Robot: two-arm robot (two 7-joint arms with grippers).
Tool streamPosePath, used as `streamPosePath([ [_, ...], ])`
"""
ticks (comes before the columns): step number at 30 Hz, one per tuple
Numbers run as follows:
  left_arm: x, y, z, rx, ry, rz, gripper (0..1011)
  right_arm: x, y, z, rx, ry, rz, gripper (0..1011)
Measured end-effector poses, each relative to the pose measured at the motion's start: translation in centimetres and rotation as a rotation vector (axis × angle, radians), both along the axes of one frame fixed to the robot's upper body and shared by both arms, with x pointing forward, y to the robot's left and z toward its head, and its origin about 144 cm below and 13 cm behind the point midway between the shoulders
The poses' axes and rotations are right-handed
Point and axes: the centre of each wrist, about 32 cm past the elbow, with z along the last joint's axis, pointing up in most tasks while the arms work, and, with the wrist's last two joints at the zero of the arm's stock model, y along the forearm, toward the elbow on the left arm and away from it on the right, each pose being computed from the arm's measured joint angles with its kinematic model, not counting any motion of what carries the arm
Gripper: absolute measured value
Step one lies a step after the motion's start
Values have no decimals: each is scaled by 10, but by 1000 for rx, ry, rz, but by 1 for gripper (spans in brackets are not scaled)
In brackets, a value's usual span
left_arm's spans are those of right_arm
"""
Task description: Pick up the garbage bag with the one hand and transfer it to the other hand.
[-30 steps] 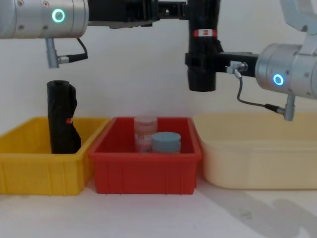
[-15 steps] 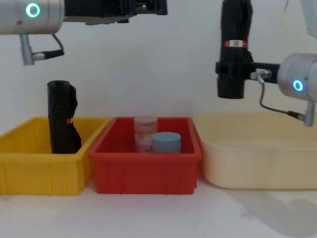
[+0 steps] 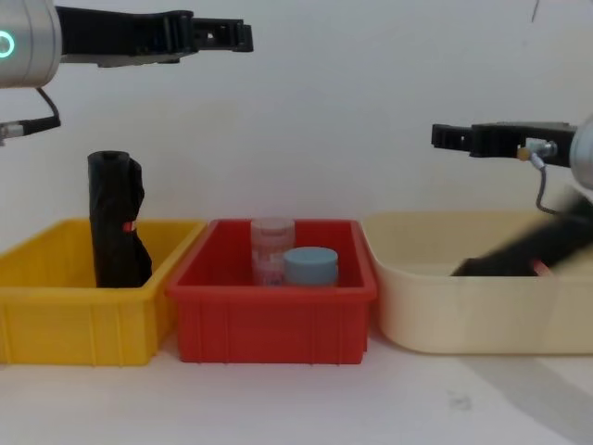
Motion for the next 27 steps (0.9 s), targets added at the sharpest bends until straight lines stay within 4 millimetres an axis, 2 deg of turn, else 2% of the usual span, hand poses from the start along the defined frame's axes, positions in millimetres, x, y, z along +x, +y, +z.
streamPosePath([
  [6, -3, 4, -2, 3, 2, 23, 1002, -5, -10, 4, -42, -57, 18, 999],
  [18, -6, 7, -4, 5, 2, 44, 1001, -10, -20, 19, -81, -149, 85, 1001],
  [27, -7, 9, -5, 6, 3, 51, 1001, -15, -20, 26, -95, -141, 195, 1001],
])
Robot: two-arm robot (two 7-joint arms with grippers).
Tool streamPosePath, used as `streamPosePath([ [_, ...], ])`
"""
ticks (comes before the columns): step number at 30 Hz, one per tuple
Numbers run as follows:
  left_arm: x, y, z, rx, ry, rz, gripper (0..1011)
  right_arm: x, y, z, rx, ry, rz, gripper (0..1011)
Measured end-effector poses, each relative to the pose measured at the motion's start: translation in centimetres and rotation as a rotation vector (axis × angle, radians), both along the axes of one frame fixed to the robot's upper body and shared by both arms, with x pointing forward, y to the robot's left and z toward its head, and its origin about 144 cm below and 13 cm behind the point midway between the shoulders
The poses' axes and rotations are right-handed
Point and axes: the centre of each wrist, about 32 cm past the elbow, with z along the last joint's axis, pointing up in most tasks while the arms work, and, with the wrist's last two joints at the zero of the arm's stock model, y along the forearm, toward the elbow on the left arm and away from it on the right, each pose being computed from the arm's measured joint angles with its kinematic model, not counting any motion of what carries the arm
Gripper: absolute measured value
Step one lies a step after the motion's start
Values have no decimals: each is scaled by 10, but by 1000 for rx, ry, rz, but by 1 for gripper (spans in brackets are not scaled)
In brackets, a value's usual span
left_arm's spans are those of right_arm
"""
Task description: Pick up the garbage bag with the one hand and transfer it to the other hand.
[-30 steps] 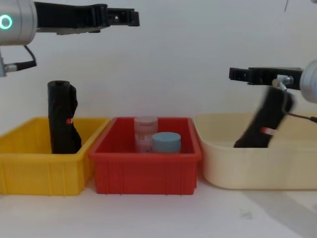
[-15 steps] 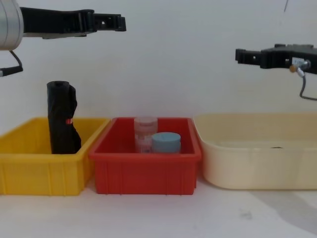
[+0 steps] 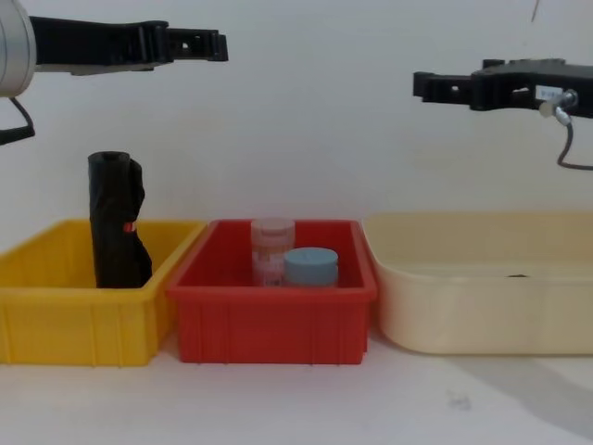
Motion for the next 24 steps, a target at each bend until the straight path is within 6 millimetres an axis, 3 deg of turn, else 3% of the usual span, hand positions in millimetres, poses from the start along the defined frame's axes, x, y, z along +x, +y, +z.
streamPosePath([
  [10, 0, 1, 0, 0, 0, 3, 1001, -4, 9, 5, -11, 86, 119, 1001],
  [24, -1, 1, 0, 0, 0, 6, 1001, 2, 44, 16, -45, 243, 249, 1001],
])
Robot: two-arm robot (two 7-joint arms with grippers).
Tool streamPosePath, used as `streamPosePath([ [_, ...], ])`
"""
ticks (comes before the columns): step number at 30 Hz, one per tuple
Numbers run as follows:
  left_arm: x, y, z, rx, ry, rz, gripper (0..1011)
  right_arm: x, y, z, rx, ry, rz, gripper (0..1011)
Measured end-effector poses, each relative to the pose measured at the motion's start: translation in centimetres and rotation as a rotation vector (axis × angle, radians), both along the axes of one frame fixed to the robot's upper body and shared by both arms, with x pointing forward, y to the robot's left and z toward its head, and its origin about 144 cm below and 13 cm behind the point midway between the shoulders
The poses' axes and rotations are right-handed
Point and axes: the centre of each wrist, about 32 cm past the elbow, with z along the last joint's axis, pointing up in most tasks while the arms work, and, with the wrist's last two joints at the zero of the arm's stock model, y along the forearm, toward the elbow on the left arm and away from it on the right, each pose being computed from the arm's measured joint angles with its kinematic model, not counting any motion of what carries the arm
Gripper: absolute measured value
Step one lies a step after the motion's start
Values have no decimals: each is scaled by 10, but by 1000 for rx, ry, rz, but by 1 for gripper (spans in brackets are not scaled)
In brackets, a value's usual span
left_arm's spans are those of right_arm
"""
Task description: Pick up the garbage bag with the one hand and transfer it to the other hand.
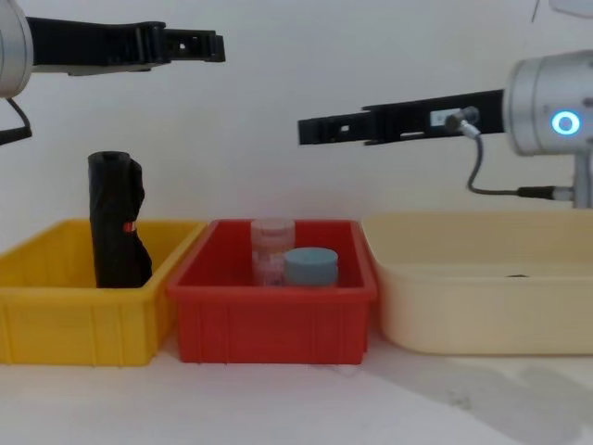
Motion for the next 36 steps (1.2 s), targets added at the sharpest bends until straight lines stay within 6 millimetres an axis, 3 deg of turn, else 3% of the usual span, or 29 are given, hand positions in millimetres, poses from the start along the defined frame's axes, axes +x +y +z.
streamPosePath([
  [15, 0, 0, 0, 0, 1, 0, 1002, 15, 30, 4, -73, 80, 46, 1001],
  [36, 0, 0, 0, 0, 1, 0, 1001, 26, 45, -1, -198, 132, 59, 1002],
])
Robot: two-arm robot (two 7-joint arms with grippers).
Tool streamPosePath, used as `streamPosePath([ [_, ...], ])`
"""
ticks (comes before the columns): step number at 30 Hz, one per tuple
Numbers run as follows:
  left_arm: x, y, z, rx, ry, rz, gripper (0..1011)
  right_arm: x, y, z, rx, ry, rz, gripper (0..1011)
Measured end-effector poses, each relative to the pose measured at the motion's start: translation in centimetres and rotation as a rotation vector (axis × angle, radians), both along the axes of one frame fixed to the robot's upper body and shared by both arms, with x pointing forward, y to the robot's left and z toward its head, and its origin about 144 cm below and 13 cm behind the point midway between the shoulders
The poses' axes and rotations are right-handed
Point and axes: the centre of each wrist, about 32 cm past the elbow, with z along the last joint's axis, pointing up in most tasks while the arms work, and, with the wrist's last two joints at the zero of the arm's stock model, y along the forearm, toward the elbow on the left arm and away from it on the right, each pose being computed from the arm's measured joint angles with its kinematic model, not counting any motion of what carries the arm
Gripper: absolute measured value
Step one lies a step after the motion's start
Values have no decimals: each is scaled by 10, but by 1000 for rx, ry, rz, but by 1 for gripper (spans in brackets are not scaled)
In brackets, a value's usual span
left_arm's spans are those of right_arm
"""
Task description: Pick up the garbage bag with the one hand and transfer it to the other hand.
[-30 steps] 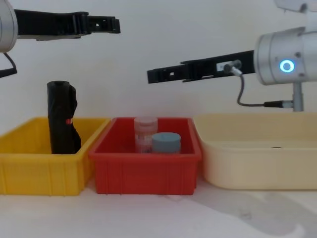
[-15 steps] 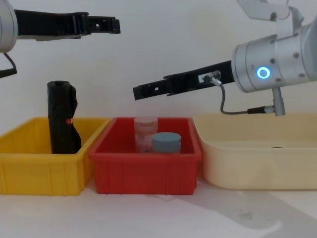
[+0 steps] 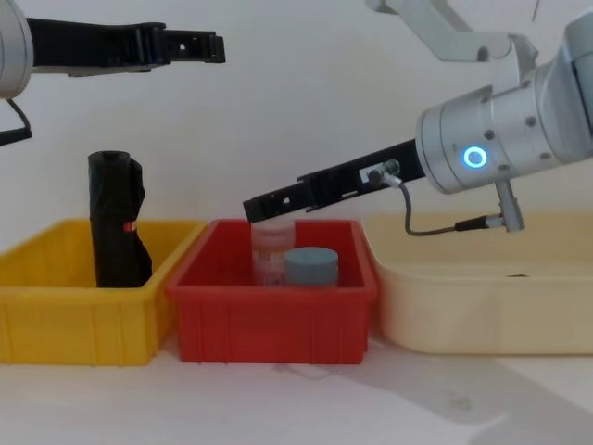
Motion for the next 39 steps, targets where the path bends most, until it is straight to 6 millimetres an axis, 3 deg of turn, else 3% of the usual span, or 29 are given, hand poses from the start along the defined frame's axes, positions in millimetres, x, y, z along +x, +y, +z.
streamPosePath([
  [15, 0, 0, 0, 0, 0, 0, 1001, 7, 9, -3, -60, 10, 13, 1001],
  [39, 0, 0, 0, 0, 0, 0, 1001, 28, 7, -15, -104, 11, -17, 1001],
])
